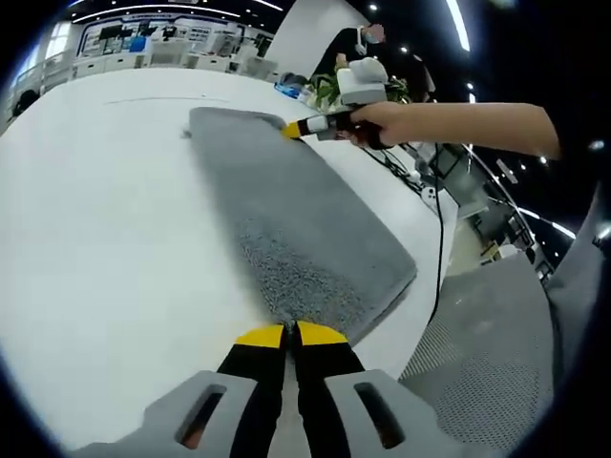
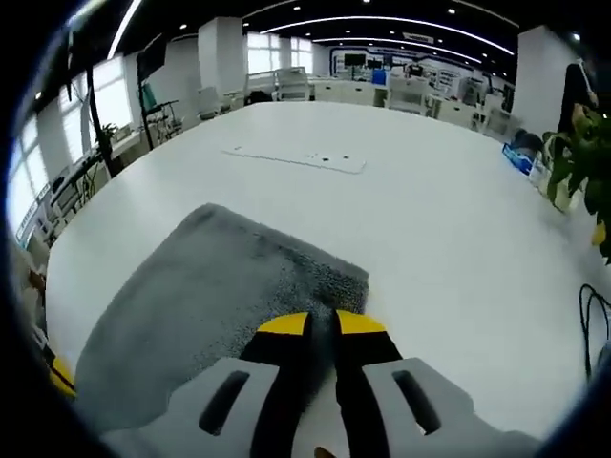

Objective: Fold the towel on the table until its edges align and the towel forms a compact rectangular stack.

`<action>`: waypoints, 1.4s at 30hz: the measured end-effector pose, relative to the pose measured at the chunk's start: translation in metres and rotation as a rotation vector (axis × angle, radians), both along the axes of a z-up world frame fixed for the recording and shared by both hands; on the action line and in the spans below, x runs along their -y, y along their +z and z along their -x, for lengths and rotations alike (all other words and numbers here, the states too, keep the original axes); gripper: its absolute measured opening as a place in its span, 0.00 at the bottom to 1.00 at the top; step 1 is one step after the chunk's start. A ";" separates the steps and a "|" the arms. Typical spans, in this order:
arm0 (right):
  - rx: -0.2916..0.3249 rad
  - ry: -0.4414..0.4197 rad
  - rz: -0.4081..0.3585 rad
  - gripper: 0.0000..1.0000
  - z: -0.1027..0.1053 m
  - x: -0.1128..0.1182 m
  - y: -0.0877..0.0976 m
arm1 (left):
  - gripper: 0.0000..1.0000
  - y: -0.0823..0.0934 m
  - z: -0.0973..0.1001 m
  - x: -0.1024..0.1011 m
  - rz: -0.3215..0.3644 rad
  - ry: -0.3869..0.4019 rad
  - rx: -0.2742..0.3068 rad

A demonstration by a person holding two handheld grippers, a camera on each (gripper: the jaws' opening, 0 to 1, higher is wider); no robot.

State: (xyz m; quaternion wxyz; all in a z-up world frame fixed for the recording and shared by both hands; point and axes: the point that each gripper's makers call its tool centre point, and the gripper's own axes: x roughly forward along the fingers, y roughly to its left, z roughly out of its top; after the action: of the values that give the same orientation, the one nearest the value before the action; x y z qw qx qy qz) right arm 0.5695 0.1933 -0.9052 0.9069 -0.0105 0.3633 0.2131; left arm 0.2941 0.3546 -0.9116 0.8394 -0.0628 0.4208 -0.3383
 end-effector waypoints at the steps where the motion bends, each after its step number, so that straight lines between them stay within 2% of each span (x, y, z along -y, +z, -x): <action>1: 0.002 0.004 0.004 0.09 0.000 0.001 0.001 | 0.03 0.000 0.000 0.000 -0.001 0.000 0.000; 4: 0.012 0.038 0.029 0.14 0.004 0.002 0.004 | 0.03 0.000 0.001 0.002 -0.006 0.001 0.003; 7: 0.014 0.063 0.042 0.18 0.019 0.001 0.010 | 0.04 0.001 0.001 0.001 -0.014 0.002 0.027; 10: 0.005 0.065 0.038 0.19 0.031 0.005 0.013 | 0.06 0.001 0.001 -0.002 -0.008 0.034 0.037; 17: 0.002 0.098 0.039 0.20 0.066 0.009 0.021 | 0.09 0.002 0.000 -0.004 -0.009 0.042 0.042; 22: -0.004 0.113 0.034 0.20 0.101 0.009 0.022 | 0.15 0.008 0.000 -0.008 -0.054 0.032 0.088; 26: -0.013 0.127 0.029 0.20 0.119 0.011 0.022 | 0.19 0.013 0.001 -0.011 -0.067 0.032 0.115; 32: -0.008 0.174 0.021 0.20 0.153 0.007 0.025 | 0.20 0.023 0.000 -0.010 -0.110 0.004 0.178; 35: -0.002 0.197 0.025 0.19 0.166 0.007 0.025 | 0.20 0.026 0.001 -0.005 -0.140 -0.041 0.220; 38: -0.004 0.199 0.010 0.19 0.178 0.007 0.024 | 0.21 0.025 0.004 -0.001 -0.154 -0.074 0.230; 42: -0.013 0.202 0.001 0.19 0.192 0.009 0.022 | 0.21 0.026 0.003 0.000 -0.155 -0.075 0.237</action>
State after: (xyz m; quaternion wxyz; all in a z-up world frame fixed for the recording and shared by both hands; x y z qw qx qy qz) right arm 0.3772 0.1842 -0.8831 0.8785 -0.0461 0.3663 0.3032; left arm 0.2916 0.3544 -0.8859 0.8723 0.0582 0.3457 -0.3409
